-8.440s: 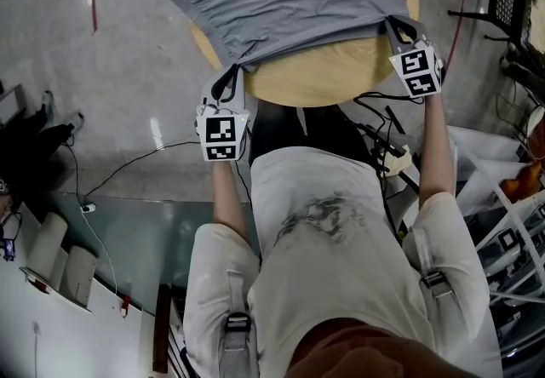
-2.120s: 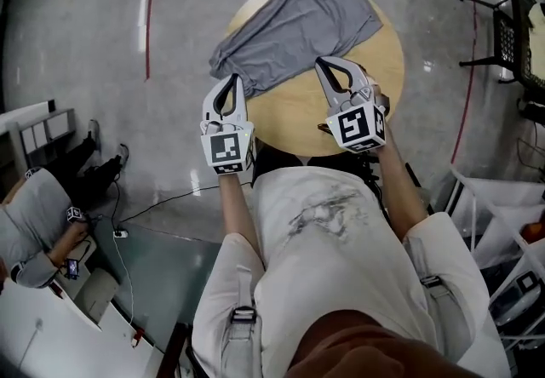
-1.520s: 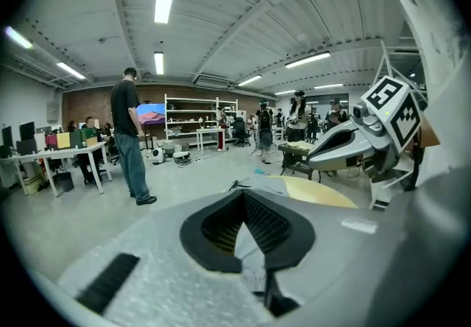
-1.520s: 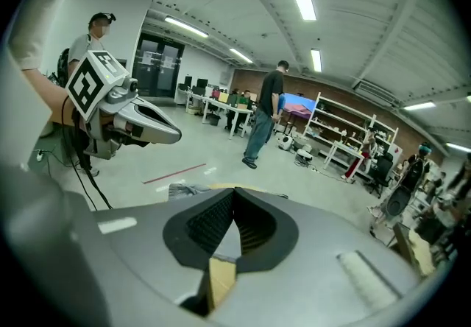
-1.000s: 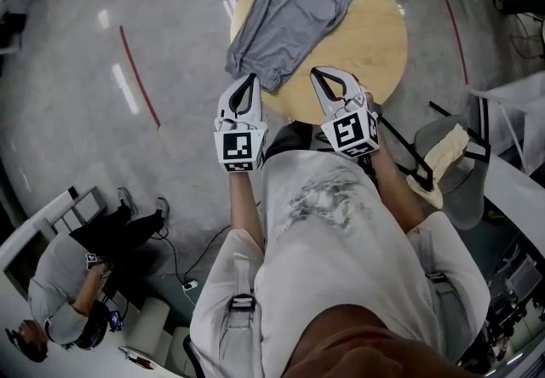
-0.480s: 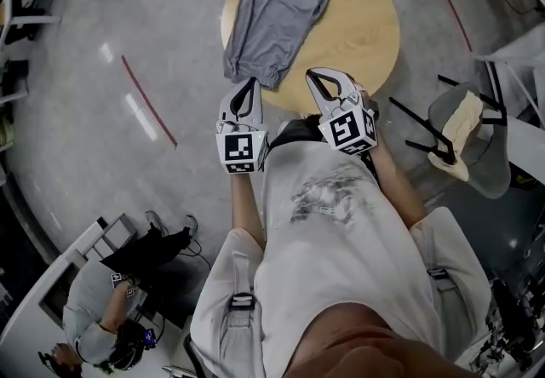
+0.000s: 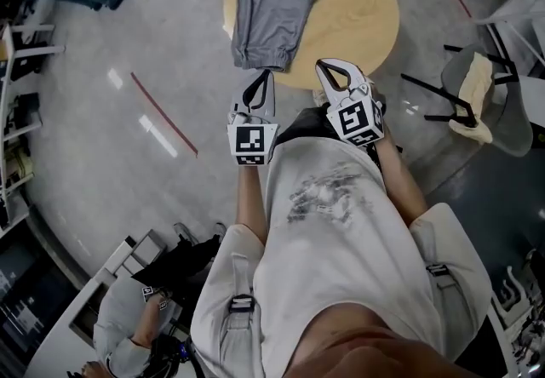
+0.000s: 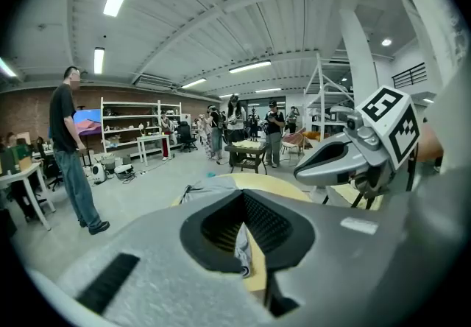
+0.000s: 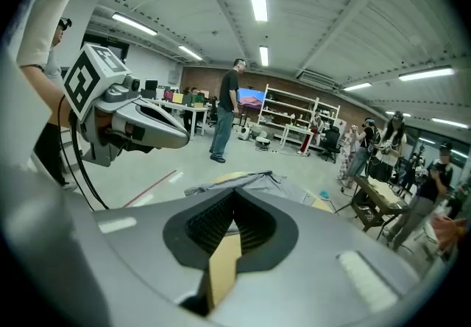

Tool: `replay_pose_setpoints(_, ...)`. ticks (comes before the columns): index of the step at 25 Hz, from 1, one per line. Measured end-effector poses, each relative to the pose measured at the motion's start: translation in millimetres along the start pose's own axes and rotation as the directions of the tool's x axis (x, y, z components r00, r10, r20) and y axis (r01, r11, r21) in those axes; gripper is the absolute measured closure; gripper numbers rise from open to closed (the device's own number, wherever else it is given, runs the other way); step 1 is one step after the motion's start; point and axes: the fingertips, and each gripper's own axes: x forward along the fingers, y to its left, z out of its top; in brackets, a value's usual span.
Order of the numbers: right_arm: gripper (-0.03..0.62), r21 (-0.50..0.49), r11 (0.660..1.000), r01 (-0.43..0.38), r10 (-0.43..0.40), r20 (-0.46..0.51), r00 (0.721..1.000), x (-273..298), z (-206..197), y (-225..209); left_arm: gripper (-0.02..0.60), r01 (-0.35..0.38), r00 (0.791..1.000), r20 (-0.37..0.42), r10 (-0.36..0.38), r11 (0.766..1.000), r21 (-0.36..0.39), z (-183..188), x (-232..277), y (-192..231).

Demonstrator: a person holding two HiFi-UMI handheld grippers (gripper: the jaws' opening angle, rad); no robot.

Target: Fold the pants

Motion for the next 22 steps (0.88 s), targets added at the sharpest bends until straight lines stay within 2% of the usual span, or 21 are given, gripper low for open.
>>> replay_pose_setpoints(10,0.585,0.074,0.997,0.032,-0.034,0.021,0.999,-26,-6,53,0.574,0.054,0.999,-0.013,-0.053,0.996,0.076,-13,-54,-22)
replay_pose_setpoints(15,0.585,0.112,0.993,0.037,-0.042,0.042,0.998,-28,2,74,0.574,0.067,0.998,-0.026,-0.064,0.991,0.118,-13,-69,-17)
replay_pose_setpoints(22,0.585,0.160,0.987,0.026,-0.032,0.039,0.999,-24,-9,90,0.574,0.059,0.998,-0.023,-0.056,0.991,0.121,-18,-72,-7)
